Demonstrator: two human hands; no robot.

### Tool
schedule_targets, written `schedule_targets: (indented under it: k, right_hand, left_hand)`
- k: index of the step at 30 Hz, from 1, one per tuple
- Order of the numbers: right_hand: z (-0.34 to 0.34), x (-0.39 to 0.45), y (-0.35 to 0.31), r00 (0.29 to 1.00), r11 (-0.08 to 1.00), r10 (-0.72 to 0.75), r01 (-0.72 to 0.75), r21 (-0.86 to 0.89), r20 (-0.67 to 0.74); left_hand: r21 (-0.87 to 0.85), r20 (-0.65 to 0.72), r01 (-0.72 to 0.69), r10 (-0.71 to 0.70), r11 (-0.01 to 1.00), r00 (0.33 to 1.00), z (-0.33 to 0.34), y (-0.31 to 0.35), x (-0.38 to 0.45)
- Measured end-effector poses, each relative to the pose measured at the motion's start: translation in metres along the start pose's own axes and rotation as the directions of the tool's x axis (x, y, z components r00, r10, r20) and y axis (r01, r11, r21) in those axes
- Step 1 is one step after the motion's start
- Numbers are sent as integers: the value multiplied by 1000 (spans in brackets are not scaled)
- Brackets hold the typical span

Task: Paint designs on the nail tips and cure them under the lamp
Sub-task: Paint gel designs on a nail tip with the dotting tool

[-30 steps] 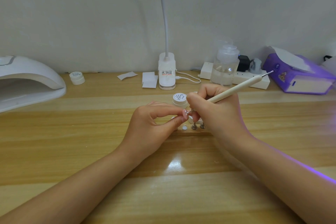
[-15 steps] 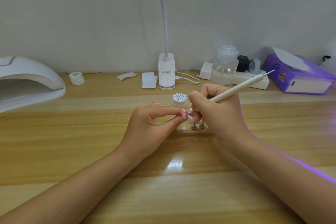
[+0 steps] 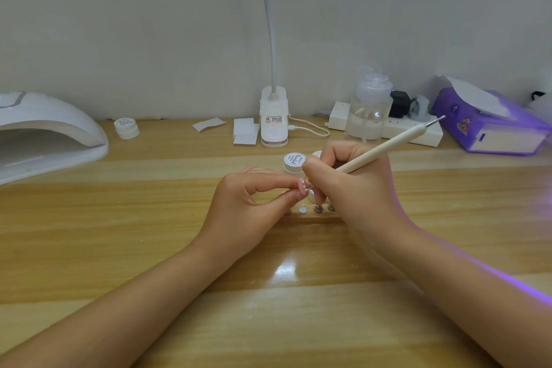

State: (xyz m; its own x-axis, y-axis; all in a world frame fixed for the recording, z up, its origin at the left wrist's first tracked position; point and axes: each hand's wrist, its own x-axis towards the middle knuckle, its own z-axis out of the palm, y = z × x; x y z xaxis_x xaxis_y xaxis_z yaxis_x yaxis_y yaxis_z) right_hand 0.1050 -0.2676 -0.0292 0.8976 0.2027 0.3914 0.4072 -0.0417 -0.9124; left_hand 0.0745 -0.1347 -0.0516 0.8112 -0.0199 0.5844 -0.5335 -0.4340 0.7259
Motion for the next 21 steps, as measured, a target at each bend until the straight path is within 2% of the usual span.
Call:
schedule_targets:
  k: [21]
  right_hand:
    - [0, -1, -2, 1000, 999, -29, 28, 28, 9]
  left_hand:
    - [-9, -1, 25, -25, 1000, 1000, 0, -1, -1]
